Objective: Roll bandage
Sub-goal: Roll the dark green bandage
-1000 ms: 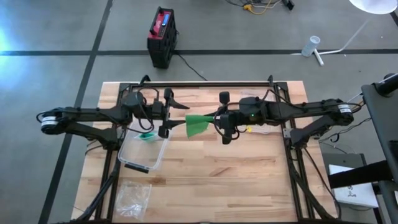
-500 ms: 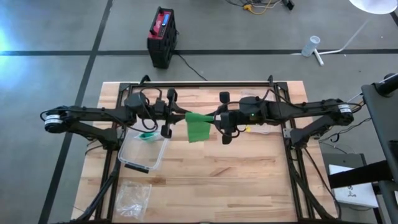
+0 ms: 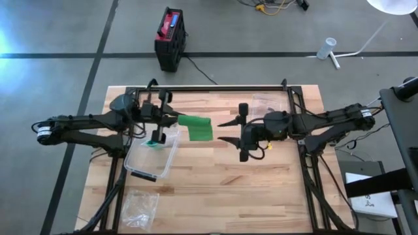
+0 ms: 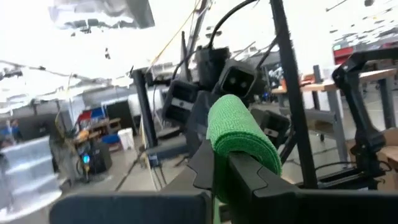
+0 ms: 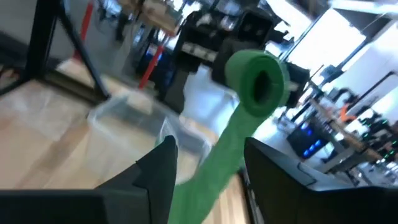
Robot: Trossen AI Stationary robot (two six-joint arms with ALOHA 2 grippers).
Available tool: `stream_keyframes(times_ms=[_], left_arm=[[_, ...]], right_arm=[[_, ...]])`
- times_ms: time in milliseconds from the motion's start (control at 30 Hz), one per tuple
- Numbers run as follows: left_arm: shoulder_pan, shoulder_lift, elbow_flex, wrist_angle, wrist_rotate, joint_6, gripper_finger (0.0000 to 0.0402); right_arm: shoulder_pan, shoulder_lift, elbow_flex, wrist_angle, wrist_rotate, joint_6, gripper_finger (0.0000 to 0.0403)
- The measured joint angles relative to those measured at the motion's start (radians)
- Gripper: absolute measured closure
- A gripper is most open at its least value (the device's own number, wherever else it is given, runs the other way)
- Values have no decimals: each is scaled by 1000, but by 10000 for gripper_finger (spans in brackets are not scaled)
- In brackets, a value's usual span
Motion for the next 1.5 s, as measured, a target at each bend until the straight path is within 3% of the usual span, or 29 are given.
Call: stream_keyframes(times_ms=[533, 933, 1500], left_arm=[[0, 22, -1, 4, -20, 8, 398], [0, 17, -2, -8, -16, 1, 397], [-1, 15, -2, -12, -14, 1, 397]], right_arm=[[6, 62, -25, 264, 4, -61, 250], [-1, 71, -24, 269, 85, -59, 254], [-6, 81, -24, 254, 89, -19, 268]])
